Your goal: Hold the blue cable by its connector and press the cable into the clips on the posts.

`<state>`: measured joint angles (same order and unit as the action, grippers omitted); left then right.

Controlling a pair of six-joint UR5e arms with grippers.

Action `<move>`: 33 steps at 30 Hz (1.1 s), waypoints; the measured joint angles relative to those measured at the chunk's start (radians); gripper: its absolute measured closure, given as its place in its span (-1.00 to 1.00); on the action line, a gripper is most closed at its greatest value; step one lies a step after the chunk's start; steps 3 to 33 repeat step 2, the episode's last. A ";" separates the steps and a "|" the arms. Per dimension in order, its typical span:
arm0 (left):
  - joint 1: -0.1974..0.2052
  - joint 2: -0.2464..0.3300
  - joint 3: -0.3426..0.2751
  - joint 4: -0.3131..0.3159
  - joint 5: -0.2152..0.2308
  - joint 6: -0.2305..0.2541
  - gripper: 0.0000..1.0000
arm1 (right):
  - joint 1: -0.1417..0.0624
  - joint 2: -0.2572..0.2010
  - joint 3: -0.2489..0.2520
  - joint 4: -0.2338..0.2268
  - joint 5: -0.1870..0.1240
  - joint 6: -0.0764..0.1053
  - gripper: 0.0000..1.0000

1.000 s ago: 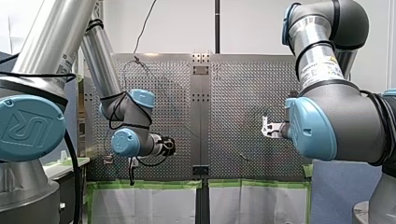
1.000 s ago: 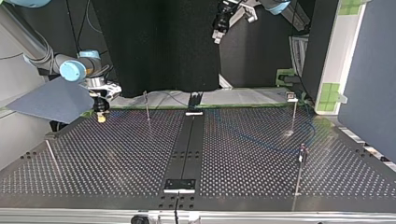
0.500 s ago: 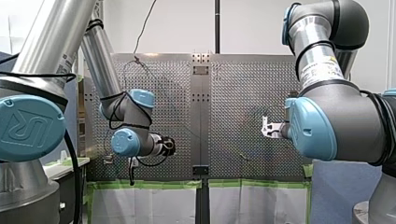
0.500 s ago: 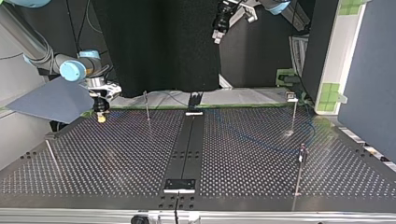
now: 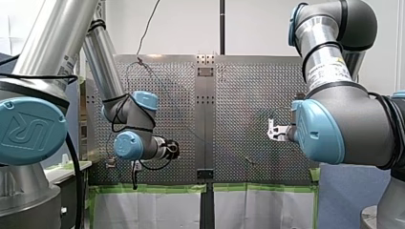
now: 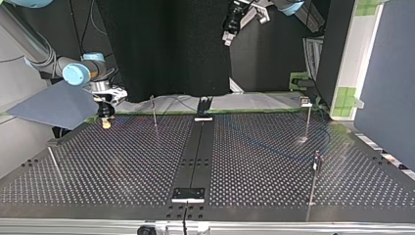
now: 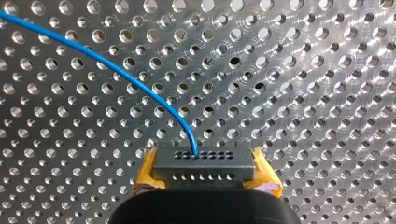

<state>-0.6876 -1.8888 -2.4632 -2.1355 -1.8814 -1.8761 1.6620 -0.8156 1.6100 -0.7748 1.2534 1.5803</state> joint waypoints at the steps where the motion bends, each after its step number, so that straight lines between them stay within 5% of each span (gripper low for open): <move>1: 0.000 0.000 0.000 0.000 0.000 0.000 -1.00 | 0.000 0.000 0.000 0.000 0.000 0.000 1.00; 33: 0.000 0.000 0.000 0.000 0.000 0.000 -1.00 | 0.000 0.000 0.000 0.000 0.000 0.000 1.00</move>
